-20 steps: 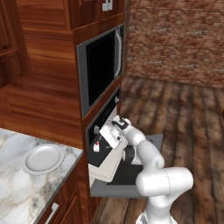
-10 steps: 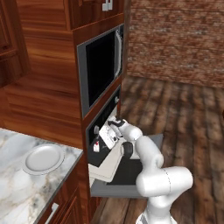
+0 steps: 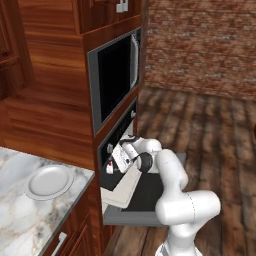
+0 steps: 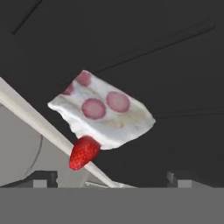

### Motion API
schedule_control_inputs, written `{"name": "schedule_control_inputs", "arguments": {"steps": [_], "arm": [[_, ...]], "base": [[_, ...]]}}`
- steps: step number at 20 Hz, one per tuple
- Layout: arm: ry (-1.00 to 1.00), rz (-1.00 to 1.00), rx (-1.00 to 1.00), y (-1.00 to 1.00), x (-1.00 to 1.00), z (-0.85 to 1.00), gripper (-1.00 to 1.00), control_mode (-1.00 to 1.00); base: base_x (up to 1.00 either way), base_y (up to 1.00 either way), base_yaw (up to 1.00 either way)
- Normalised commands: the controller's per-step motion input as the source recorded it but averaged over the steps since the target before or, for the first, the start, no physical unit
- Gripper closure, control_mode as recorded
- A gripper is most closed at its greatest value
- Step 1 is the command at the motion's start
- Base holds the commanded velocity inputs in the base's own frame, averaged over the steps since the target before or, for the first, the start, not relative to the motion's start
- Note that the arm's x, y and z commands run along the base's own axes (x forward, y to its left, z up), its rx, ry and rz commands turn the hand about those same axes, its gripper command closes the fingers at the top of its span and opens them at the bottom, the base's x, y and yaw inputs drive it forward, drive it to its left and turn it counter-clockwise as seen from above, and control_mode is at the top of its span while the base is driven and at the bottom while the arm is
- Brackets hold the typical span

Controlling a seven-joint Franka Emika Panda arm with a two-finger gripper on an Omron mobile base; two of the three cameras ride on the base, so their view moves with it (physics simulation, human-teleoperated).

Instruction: Take the baked cake out of the oven and place it on the plate for cooling. Then close the oven door.

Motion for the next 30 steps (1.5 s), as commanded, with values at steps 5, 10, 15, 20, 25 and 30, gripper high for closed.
{"name": "schedule_control_inputs", "arguments": {"steps": [5, 10, 15, 20, 25, 30], "arm": [[0.13, 0.04, 0.0, 0.0, 0.45, 0.0, -1.0, -1.0], [0.14, 0.05, 0.0, 0.0, 0.44, 0.0, -1.0, -1.0], [0.15, 0.06, 0.0, 0.0, 0.48, 0.0, -1.0, -1.0], [0.14, 0.06, 0.0, -0.07, 0.48, 0.0, -1.0, -1.0], [0.13, 0.06, 0.0, -0.23, 0.47, 0.0, -1.0, -1.0], [0.14, 0.06, 0.0, -0.41, 0.4, 0.0, -1.0, -1.0]], "base": [[0.0, 0.0, 0.0], [0.0, 0.0, 0.0], [0.0, 0.0, 0.0], [0.0, 0.0, 0.0], [0.0, 0.0, 0.0], [0.0, 0.0, 0.0]]}}
